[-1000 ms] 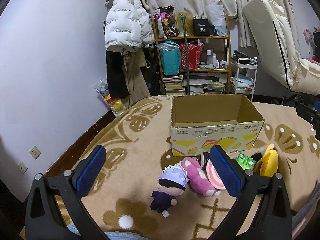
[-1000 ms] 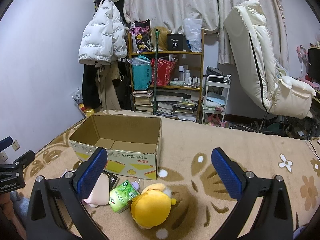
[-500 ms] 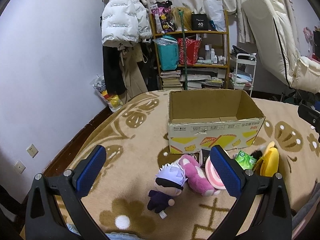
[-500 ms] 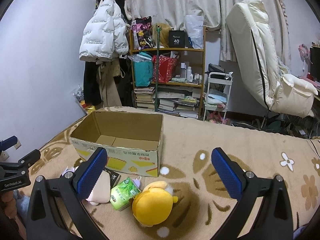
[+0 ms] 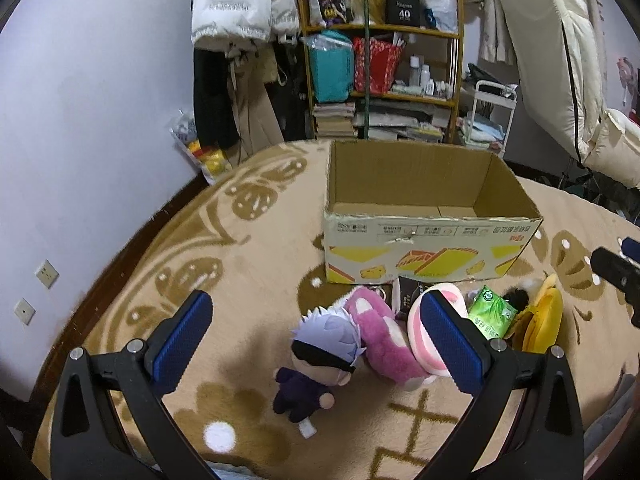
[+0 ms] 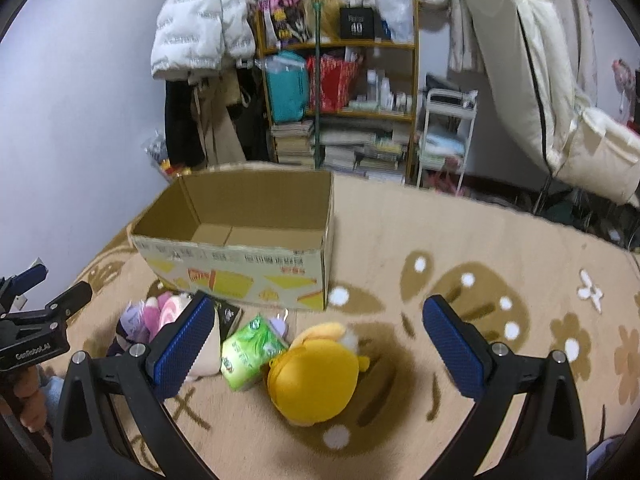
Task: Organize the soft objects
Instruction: 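Lower the left tool onto the pink-swirl cushion while the right tool approaches the yellow duck plush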
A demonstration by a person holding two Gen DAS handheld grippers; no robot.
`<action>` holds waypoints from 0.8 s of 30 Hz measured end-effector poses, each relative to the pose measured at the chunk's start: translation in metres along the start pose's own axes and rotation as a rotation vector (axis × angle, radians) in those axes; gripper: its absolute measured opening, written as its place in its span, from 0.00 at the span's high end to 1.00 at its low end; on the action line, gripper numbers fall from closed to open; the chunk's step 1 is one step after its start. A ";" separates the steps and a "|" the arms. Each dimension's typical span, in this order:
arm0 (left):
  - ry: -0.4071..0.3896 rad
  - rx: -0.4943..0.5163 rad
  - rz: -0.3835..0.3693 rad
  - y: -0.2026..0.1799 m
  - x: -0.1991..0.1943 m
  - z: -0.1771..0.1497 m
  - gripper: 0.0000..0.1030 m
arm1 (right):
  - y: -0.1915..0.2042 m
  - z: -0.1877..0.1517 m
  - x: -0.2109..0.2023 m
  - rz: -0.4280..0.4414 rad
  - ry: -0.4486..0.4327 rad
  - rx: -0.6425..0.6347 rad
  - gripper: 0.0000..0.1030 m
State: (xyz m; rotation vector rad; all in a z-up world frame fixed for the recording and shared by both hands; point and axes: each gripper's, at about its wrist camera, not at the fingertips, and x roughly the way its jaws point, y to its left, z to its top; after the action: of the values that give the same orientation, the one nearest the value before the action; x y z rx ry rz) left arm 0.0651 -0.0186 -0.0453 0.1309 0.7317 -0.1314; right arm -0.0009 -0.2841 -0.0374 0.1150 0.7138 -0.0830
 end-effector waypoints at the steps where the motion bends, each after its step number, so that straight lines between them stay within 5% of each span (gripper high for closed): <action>1: 0.007 -0.001 -0.010 -0.002 0.005 0.001 0.01 | -0.001 -0.001 0.002 0.002 0.014 0.004 0.00; 20: 0.074 0.148 -0.121 -0.075 0.045 -0.003 0.01 | -0.016 -0.011 0.063 0.062 0.294 0.101 0.03; 24: 0.109 0.161 -0.115 -0.083 0.056 -0.006 0.01 | -0.018 -0.014 0.071 0.072 0.332 0.118 0.11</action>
State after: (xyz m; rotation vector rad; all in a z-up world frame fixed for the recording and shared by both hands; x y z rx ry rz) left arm 0.0885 -0.1036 -0.0936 0.2512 0.8376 -0.2945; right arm 0.0414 -0.3026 -0.0964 0.2717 1.0357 -0.0371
